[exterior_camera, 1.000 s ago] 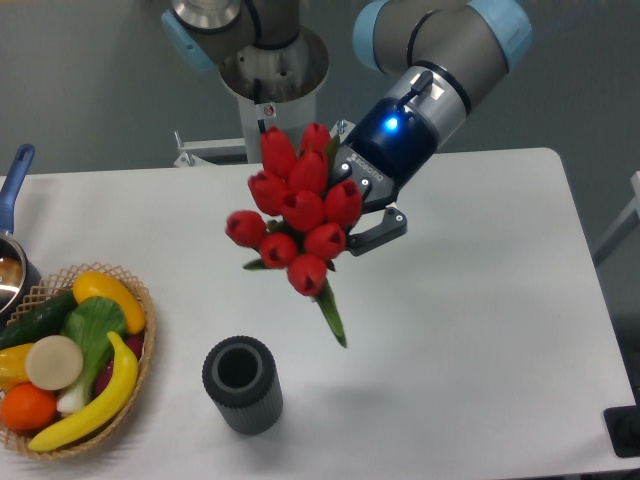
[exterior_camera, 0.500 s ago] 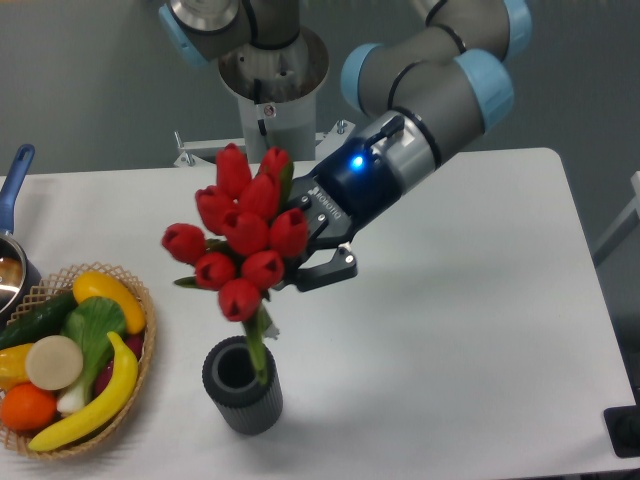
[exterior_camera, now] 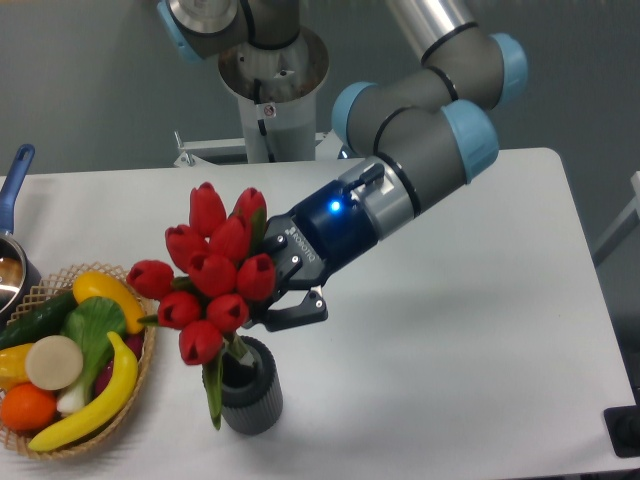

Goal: Insert the flowers into the vase
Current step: 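Carry the red tulip bunch over the dark grey vase, then lower the tulip stems down into the vase opening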

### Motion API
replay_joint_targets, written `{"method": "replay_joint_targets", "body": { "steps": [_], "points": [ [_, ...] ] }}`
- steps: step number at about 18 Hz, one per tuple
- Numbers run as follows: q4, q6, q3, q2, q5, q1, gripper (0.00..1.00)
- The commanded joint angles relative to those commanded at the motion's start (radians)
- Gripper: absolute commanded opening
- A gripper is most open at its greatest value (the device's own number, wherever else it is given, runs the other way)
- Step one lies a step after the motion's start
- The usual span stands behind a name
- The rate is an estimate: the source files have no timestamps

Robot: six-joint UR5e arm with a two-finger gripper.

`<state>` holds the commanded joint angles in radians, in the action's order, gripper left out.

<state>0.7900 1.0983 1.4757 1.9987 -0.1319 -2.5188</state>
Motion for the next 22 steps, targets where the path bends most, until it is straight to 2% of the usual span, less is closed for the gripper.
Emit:
{"method": "replay_joint_targets", "body": {
  "steps": [10, 22],
  "points": [
    [0.0, 0.0, 0.003, 0.058, 0.002, 0.008, 0.43],
    [-0.002, 0.002, 0.051, 0.106, 0.0, 0.0, 0.43]
  ]
}}
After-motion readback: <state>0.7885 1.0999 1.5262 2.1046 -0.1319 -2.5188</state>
